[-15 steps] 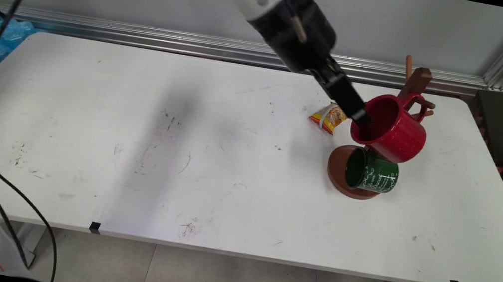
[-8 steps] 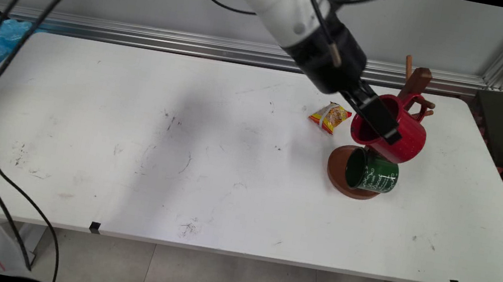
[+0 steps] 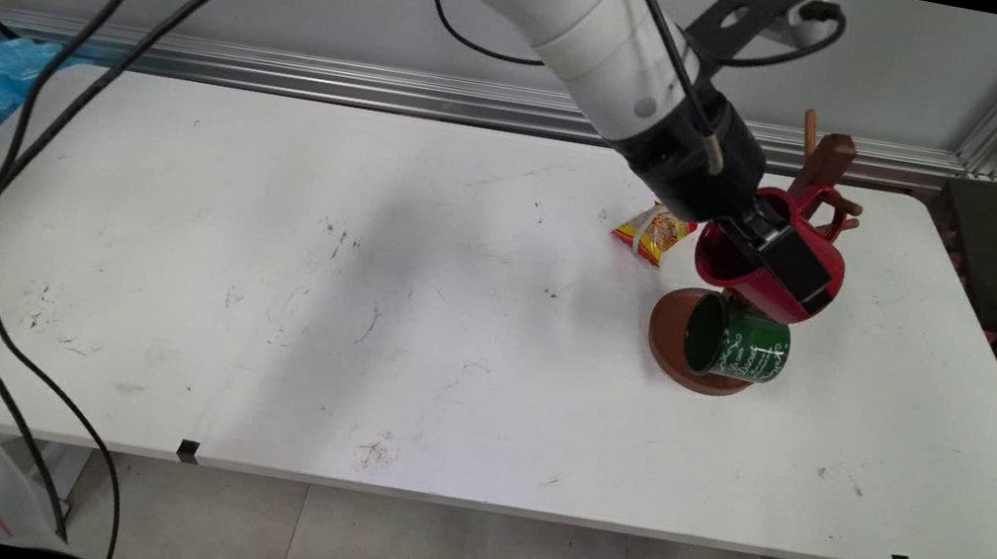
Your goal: Pick up the red mug from the rack, then place the picked object on the table
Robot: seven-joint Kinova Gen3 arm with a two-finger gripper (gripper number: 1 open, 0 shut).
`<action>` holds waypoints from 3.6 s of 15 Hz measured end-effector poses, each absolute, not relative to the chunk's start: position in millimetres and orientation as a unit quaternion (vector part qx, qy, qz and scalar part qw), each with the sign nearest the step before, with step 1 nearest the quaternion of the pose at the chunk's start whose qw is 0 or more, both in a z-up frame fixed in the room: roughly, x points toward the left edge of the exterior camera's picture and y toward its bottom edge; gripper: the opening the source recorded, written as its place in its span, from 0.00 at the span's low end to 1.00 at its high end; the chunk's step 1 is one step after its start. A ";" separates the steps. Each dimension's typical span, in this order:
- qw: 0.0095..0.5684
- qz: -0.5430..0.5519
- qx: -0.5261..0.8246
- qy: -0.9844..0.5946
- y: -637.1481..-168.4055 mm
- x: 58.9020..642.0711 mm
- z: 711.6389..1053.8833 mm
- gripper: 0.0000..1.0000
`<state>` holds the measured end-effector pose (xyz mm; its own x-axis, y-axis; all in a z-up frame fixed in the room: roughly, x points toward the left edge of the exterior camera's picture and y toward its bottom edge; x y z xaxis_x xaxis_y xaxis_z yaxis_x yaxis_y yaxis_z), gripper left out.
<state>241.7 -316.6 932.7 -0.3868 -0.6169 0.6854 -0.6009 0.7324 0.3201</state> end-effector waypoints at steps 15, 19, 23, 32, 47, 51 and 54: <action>0.420 -0.011 0.384 -0.822 -316.3 224.3 921.9 0.00; 0.424 -0.017 0.383 -0.821 -309.9 221.9 928.0 0.00; 0.431 -0.025 0.380 -0.818 -301.7 218.4 939.4 0.00; 0.435 -0.053 0.364 -0.822 -271.0 214.9 961.6 0.00; 0.254 0.006 0.335 -0.907 -271.1 320.0 971.6 0.00; 0.200 0.047 0.334 -0.920 -293.3 349.7 978.3 0.00; 0.161 0.070 0.332 -0.927 -308.8 368.3 978.9 0.00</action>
<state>368.3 -308.8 978.9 -0.7282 -0.5925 0.3444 -0.6376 0.7700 -0.0234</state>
